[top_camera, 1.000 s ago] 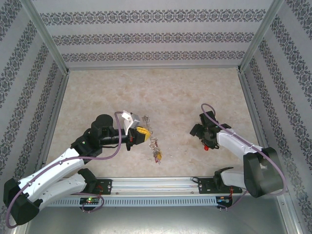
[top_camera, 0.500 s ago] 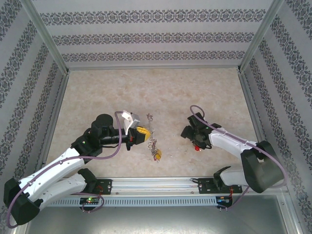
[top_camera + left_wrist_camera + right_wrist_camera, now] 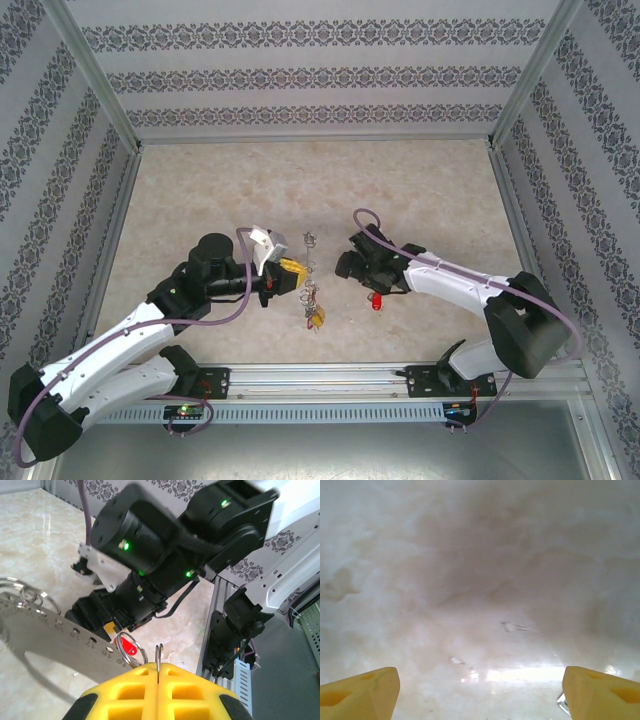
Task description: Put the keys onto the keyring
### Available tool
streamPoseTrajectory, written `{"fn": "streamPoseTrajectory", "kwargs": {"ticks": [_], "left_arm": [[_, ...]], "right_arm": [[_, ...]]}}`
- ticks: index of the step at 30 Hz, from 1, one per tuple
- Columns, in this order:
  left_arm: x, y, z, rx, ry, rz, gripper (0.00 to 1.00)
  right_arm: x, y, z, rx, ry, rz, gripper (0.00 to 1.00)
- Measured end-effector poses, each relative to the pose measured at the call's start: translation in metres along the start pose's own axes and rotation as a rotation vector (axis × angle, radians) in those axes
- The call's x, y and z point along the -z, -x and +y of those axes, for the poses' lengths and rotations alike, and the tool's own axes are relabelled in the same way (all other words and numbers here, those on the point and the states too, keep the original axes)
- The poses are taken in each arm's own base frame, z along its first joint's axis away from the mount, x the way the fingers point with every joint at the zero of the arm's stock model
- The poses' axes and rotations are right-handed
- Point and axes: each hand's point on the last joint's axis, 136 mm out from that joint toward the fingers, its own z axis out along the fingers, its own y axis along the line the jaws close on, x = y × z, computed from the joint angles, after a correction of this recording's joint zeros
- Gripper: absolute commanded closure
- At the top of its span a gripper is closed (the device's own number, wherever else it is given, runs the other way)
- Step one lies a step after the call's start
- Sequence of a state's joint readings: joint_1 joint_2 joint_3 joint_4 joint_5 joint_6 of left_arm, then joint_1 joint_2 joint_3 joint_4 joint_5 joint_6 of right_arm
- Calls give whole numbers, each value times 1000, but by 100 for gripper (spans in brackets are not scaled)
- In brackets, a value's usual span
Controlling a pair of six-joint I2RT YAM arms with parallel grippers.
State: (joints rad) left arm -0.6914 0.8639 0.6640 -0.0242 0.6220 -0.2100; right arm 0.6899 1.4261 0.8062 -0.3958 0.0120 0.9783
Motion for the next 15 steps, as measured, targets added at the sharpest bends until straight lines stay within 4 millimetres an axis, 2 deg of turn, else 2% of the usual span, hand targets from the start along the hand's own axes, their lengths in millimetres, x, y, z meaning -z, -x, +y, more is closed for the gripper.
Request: {"fn": "streamPoseTrajectory", "kwargs": {"ticks": [2, 6, 10, 15], "left_arm": [[0, -3, 2, 7, 8, 10, 100], [0, -5, 5, 12, 27, 16, 100], [-1, -7, 8, 15, 38, 24, 100], [-2, -9, 11, 18, 51, 33, 100]], "right_arm": [[7, -2, 7, 53, 16, -4, 28], [16, -21, 1, 116, 10, 13, 36], [15, -43, -23, 146, -27, 47, 44], [4, -48, -47, 136, -91, 79, 50]]}}
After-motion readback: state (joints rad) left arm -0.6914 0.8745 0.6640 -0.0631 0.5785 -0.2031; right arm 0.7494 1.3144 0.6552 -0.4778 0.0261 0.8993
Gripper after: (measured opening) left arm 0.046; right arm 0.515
